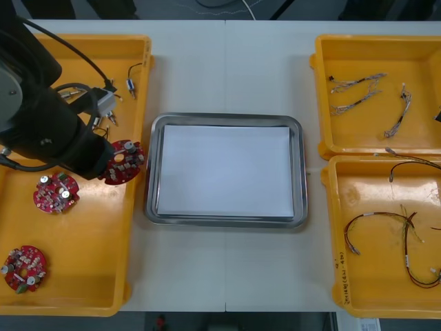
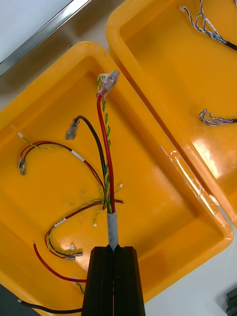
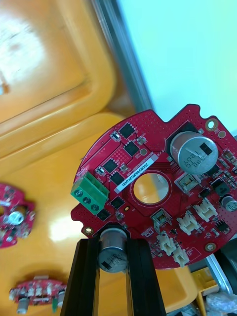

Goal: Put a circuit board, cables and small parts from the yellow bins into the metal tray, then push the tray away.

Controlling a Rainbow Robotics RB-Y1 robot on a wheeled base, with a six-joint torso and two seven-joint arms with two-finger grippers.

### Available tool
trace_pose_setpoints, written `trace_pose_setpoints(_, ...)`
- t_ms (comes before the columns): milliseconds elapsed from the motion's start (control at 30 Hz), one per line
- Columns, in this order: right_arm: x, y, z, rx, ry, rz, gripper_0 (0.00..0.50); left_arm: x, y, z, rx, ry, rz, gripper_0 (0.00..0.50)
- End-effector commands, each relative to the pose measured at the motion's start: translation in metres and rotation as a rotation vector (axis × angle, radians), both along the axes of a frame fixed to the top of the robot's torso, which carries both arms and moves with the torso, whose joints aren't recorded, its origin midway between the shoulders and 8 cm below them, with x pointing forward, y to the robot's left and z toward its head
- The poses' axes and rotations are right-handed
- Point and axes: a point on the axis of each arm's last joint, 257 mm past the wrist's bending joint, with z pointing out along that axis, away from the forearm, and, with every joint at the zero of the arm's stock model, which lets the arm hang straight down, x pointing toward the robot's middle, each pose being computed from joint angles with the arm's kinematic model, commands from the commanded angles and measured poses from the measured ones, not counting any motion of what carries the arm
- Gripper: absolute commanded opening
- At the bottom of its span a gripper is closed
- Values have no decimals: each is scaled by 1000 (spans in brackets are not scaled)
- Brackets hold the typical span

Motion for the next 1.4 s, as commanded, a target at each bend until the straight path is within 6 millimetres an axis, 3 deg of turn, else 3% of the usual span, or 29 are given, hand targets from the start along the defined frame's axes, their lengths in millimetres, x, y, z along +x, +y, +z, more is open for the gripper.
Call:
trace_pose_setpoints(33,-1,14,2,16,-7,12,0,6,-44,14,-3,-54,-74,0)
trace_pose_setpoints(233,-2,14,2,17,-7,13,0,8,-77,5,9,-68,-123,0)
trace_pose_setpoints(500,-1,14,2,14,-9,12,0,16,-108,-26,-18,-33,-155,0)
trace_pose_setpoints(967,0,13,3,12,-13,7,0,32,-113,-67,12,-28,-147,0)
trace_pose_setpoints(1400,-1,16,3,19,-8,18,0,42,-111,-87,18,-24,-126,0)
